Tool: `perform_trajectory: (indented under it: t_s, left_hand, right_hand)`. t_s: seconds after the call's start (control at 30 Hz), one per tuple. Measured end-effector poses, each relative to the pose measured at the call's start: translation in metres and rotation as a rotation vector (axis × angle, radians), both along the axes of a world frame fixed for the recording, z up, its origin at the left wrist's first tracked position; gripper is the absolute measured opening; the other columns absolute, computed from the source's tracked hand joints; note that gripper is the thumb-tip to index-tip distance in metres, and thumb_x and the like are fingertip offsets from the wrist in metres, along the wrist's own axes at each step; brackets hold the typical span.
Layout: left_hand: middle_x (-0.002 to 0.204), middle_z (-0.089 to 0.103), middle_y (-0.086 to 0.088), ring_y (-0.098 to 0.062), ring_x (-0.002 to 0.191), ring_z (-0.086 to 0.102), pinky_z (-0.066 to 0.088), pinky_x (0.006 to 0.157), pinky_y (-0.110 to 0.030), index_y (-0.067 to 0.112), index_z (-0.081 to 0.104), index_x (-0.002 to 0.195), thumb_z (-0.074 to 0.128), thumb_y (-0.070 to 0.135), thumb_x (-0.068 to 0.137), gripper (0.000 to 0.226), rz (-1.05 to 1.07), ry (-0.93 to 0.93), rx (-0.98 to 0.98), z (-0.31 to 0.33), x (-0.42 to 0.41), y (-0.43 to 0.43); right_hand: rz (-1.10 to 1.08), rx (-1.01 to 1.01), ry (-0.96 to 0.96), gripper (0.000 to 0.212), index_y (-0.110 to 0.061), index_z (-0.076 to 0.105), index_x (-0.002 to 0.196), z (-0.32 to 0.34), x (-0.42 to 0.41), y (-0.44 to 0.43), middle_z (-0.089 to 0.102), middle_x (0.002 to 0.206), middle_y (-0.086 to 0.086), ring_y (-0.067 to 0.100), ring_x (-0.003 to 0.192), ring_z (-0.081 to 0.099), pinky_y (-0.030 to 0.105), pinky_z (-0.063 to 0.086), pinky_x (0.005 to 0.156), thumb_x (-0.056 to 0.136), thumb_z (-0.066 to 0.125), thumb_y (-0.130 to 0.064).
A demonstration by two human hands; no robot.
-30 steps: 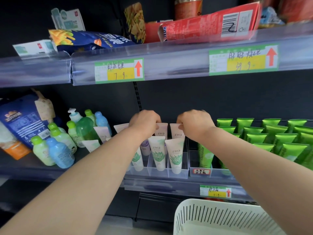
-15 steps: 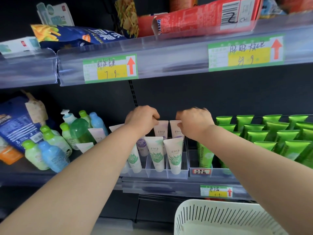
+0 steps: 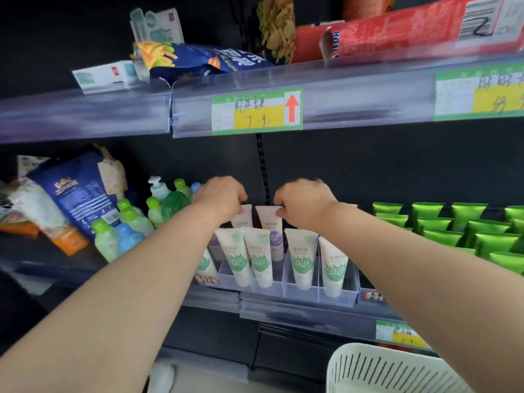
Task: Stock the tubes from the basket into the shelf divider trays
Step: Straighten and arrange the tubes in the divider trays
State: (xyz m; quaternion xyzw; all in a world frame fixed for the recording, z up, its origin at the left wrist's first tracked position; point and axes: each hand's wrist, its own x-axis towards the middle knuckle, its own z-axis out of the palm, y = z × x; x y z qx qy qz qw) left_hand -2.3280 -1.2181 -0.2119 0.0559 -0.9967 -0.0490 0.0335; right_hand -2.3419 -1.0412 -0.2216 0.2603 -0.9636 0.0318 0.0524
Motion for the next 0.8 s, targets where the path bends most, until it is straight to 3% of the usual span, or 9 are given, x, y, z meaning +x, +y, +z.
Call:
perform_trajectory:
  t_s: [0.17,0.33,0.47,0.63,0.8]
  left_hand:
    - [0.104,0.07,0.001,-0.022,0.097,0.062,0.052,0.082,-0.032,0.032,0.075,0.097,0.071,0.022,0.084,0.017,-0.003,0.03,-0.024,-0.01,-0.008,-0.003]
    - [0.102,0.069,0.0,-0.024,0.096,0.062,0.052,0.079,-0.034,0.031,0.074,0.094,0.069,0.023,0.085,0.013,-0.034,0.063,-0.025,-0.014,-0.02,0.004]
    - [0.101,0.069,0.0,-0.023,0.095,0.062,0.053,0.079,-0.034,0.031,0.073,0.093,0.068,0.019,0.085,0.015,-0.025,0.065,-0.02,-0.015,-0.022,0.003]
    - [0.108,0.07,0.003,-0.021,0.104,0.062,0.052,0.089,-0.035,0.031,0.073,0.103,0.07,0.017,0.084,0.023,0.005,0.074,0.08,-0.013,-0.015,-0.007]
    - [0.118,0.067,0.002,-0.02,0.109,0.06,0.05,0.092,-0.036,0.026,0.069,0.114,0.071,0.021,0.086,0.029,0.03,0.123,0.105,-0.001,0.002,-0.029]
  right_hand:
    - [-0.034,0.01,0.058,0.016,-0.024,0.066,0.102,-0.003,-0.006,-0.013,0.064,0.095,0.0,0.024,0.086,0.056,0.034,0.033,0.08,0.09,0.06,-0.031]
    - [-0.105,0.018,0.139,0.012,-0.026,0.065,0.094,-0.01,-0.016,-0.013,0.054,0.073,-0.004,0.021,0.071,0.05,0.037,0.037,0.092,0.088,0.058,-0.02]
    - [-0.124,0.003,0.138,0.013,-0.027,0.065,0.089,-0.009,-0.017,-0.009,0.044,0.063,-0.006,0.02,0.066,0.047,0.032,0.033,0.077,0.087,0.056,-0.019]
    - [-0.119,0.053,0.089,0.006,-0.024,0.057,0.083,-0.004,-0.009,-0.008,0.05,0.071,-0.004,0.022,0.076,0.05,0.031,0.032,0.074,0.087,0.056,-0.02]
    - [-0.054,0.011,0.102,0.018,-0.023,0.061,0.106,0.004,0.004,-0.019,0.063,0.1,0.002,0.025,0.099,0.053,0.036,0.034,0.082,0.091,0.054,-0.03]
